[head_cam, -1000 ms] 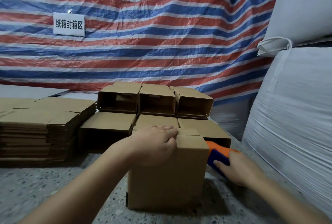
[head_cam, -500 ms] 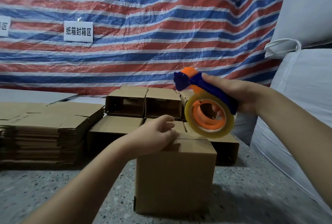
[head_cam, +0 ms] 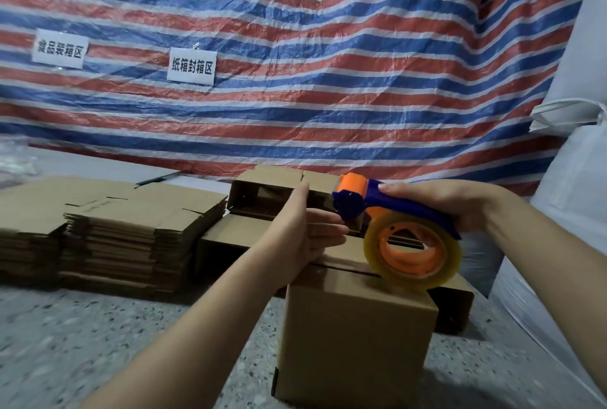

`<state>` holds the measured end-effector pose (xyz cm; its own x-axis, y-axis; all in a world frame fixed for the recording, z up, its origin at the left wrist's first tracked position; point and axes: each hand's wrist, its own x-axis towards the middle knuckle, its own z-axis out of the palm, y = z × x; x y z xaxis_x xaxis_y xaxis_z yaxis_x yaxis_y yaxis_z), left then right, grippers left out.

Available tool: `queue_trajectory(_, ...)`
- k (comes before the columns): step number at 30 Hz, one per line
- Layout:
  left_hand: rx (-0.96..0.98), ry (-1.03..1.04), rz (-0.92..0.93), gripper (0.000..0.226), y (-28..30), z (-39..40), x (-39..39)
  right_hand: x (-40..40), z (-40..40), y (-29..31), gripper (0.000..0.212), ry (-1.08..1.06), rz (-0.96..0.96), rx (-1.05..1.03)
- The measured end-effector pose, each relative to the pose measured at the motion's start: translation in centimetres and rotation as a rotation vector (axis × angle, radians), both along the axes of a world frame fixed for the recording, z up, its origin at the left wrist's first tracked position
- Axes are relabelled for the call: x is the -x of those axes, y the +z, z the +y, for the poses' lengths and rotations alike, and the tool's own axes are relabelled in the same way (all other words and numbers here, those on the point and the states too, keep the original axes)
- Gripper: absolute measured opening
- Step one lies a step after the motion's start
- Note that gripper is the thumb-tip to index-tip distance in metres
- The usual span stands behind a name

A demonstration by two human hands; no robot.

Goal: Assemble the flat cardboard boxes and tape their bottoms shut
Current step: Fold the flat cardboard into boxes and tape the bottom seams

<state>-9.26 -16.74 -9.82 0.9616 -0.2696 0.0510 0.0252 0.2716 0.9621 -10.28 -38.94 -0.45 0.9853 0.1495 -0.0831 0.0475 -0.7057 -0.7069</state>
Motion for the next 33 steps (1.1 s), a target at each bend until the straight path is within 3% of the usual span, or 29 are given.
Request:
queue_trajectory(5, -0.065, 0.039, -0.003, 0.044, 0.5, -0.3, 0.5, -0.1, 0.7, 0.5, 0.116, 0.031, 0.031, 0.081)
queue_trajectory(9, -0.055, 0.108, -0.042, 0.022, 0.5, -0.7, 0.8, 0.0, 0.8, 0.7, 0.104, 0.035, 0.044, 0.085)
queue_trajectory(21, -0.076, 0.332, -0.142, 0.023, -0.7, -2.0, 0.8, 0.3, 0.9, 1.2, 0.094, 0.005, 0.044, 0.146)
queue_trajectory(27, 0.204, 0.489, 0.122, 0.023, -0.4, -1.9, 0.3, 0.5, 0.2, 2.3, 0.084, -0.006, 0.124, 0.222)
queue_trajectory(30, 0.302, 0.481, 0.139, 0.023, -0.3, -1.4, 0.4, 0.2, 0.5, 2.3, 0.084, -0.018, 0.133, 0.252)
queue_trajectory(33, 0.116, 0.498, -0.056, 0.032, -0.6, 0.7, 0.8, -0.4, 1.1, 2.2, 0.091, -0.032, 0.133, 0.302)
